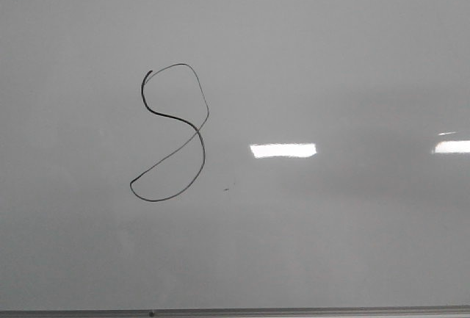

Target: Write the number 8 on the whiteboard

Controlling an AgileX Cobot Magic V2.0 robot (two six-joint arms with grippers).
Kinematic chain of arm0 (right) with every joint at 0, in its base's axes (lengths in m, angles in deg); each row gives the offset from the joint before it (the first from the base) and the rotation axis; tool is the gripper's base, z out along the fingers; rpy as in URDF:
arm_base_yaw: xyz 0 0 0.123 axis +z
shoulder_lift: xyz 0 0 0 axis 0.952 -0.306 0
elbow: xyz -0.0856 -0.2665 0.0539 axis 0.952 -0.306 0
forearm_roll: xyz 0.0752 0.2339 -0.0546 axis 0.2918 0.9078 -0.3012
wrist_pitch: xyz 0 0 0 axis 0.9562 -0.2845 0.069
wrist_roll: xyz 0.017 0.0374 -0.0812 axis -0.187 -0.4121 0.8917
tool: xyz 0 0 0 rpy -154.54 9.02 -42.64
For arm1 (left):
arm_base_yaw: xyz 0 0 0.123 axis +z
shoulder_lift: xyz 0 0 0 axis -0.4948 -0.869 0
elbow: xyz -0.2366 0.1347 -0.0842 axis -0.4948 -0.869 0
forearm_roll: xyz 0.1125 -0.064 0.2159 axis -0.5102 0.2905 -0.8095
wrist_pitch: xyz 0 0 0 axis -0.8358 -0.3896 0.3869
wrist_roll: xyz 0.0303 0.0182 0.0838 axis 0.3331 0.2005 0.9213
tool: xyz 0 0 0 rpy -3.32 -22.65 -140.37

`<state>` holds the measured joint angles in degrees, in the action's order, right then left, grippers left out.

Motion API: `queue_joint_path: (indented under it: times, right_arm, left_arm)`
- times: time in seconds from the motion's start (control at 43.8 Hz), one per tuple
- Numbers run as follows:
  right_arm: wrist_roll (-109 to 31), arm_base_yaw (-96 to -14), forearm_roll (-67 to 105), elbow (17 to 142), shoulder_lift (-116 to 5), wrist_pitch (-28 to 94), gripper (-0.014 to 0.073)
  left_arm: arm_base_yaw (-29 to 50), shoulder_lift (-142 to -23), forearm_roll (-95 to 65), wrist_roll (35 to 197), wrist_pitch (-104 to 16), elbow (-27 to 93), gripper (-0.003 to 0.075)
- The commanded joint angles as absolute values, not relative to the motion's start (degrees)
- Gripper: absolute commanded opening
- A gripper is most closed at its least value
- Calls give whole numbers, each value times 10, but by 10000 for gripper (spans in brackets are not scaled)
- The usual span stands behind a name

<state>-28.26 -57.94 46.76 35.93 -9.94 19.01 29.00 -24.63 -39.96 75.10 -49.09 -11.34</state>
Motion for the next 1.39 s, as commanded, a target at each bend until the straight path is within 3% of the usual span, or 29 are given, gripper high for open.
queue_joint_path:
  times: [0.0,0.32,1.21,1.37]
  right_arm:
    - [-281,-584,484,374,-104,223,-71]
    - [-281,-584,485,374,-104,223,-71]
    - [-281,-584,485,374,-104,223,-71]
    - [-281,-584,463,369,-104,278,-71]
  left_arm:
    - [290,-239,-381,765,-421,-137,-20]
    - [290,-238,-381,765,-328,-252,-20]
    - [290,-238,-381,765,-330,-252,-20]
    - [290,-238,-381,765,-330,-252,-21]
